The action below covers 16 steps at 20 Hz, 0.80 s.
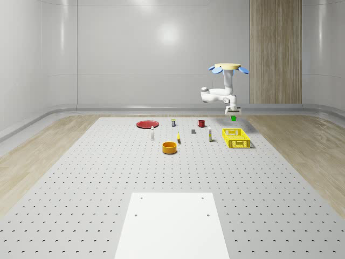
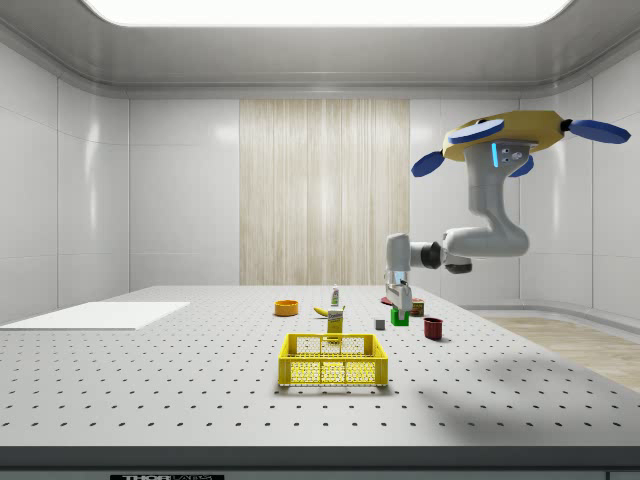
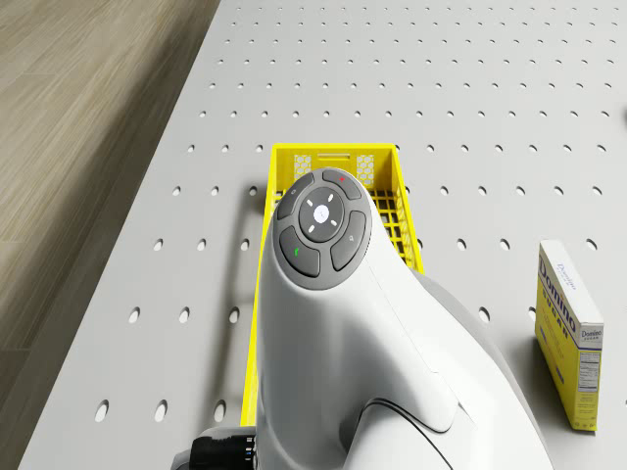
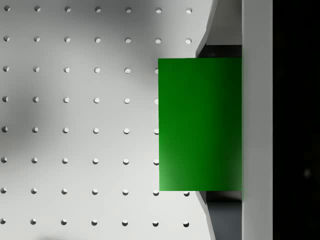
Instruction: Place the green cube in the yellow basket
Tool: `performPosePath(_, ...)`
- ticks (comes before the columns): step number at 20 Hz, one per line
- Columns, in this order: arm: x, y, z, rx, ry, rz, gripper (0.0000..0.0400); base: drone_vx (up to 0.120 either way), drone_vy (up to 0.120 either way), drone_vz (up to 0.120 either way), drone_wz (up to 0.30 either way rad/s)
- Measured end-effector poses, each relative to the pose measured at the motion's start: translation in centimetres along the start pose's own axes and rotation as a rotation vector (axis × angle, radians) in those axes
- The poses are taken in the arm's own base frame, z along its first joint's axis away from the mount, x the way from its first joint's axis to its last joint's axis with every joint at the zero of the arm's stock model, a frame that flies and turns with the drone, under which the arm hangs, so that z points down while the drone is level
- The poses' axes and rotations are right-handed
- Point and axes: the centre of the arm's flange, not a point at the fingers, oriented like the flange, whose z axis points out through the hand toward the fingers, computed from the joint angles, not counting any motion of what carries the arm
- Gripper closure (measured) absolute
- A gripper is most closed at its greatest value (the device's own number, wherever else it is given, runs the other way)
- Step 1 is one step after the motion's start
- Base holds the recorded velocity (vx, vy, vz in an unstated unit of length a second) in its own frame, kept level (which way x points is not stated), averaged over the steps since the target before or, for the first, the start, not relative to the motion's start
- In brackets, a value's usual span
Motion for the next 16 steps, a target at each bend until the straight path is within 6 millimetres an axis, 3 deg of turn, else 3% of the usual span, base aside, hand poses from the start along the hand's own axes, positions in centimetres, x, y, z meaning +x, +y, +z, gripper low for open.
performPosePath(10,0.0,0.0,0.0,0.0,0.0,0.0,0.0148,0.12,-0.076,0.0,0.0)
performPosePath(16,0.0,0.0,0.0,0.0,0.0,0.0,0.0148,0.12,0.0,-0.12,0.0)
